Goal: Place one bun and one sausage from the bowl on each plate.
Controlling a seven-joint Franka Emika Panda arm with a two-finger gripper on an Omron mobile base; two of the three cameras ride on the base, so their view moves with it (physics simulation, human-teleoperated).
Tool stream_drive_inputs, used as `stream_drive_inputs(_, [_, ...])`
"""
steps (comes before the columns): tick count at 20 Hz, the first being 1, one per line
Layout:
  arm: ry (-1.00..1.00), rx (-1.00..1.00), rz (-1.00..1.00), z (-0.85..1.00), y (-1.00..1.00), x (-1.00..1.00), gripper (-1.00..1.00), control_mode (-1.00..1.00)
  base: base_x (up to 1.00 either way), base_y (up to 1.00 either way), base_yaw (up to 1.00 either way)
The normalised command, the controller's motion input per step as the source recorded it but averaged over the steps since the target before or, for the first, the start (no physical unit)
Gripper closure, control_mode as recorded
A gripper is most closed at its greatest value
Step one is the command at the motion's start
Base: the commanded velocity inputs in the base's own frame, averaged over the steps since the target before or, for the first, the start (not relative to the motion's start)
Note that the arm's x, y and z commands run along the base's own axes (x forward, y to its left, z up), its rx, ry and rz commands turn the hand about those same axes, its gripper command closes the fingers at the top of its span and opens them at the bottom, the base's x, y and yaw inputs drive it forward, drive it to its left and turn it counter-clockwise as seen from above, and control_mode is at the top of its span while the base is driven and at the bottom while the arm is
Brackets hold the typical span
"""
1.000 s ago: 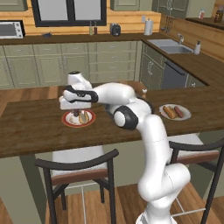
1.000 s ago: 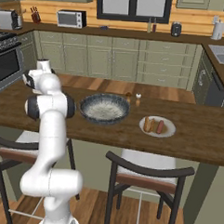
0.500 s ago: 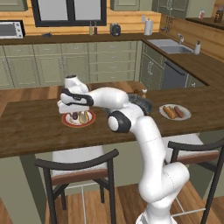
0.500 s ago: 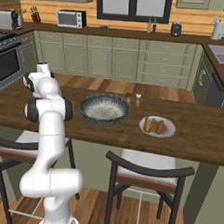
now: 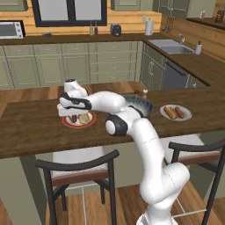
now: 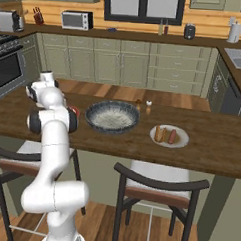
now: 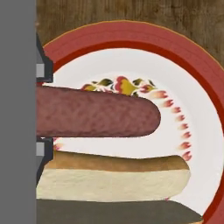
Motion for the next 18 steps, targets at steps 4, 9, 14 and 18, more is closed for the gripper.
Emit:
stream_drive_inputs(4, [0.0, 0.0, 0.0, 0.0, 0.02, 0.25, 1.0, -1.0, 0.0, 0.0, 0.0])
stream_drive_inputs(9, [0.0, 0.0, 0.0, 0.0, 0.0, 0.34, 1.0, -1.0, 0.0, 0.0, 0.0])
stream_drive_inputs(14, [0.0, 0.0, 0.0, 0.0, 0.01, 0.29, -1.0, -1.0, 0.0, 0.0, 0.0])
stream_drive_inputs(18, [0.0, 0.0, 0.0, 0.0, 0.01, 0.06, -1.0, -1.0, 0.0, 0.0, 0.0])
